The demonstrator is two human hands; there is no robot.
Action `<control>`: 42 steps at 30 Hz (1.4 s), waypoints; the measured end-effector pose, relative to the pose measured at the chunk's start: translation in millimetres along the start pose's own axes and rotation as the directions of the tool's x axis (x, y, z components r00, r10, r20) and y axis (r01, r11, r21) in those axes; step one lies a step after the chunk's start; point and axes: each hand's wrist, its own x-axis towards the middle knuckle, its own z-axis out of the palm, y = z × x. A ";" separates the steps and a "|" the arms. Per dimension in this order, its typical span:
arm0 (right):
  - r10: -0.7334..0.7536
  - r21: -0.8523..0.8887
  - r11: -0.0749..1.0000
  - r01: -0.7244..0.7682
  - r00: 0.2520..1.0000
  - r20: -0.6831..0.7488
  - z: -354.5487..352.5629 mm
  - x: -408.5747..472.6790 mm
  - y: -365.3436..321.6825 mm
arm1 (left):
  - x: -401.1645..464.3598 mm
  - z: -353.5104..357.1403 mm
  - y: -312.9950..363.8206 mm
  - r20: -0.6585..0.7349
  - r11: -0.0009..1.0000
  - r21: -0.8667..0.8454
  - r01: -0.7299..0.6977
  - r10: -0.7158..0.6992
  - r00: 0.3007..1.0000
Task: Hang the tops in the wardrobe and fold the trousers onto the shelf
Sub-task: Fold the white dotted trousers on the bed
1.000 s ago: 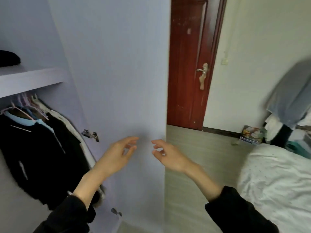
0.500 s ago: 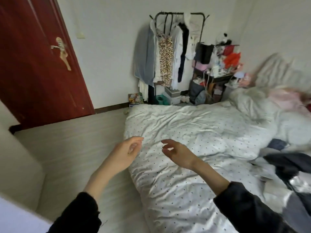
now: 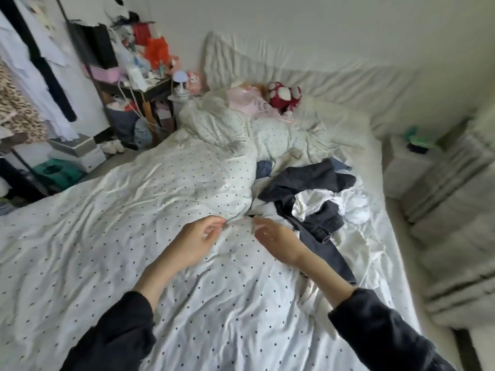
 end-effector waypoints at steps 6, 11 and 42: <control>0.245 -0.012 0.968 -0.249 0.959 -0.144 -43.4 44.5 82.1 | 105.1 74.4 -2.3 0.212 0.997 -0.024 -0.075 0.079 0.974; 0.376 -0.073 0.917 -0.392 0.910 -0.173 -69.0 91.4 160.0 | 168.2 147.1 -20.3 0.359 0.997 -0.015 -0.080 0.080 0.930; 0.345 -0.153 0.864 -0.479 0.787 -0.512 -40.5 178.6 295.7 | 277.6 281.3 -32.1 0.494 0.970 0.024 0.244 -0.223 0.840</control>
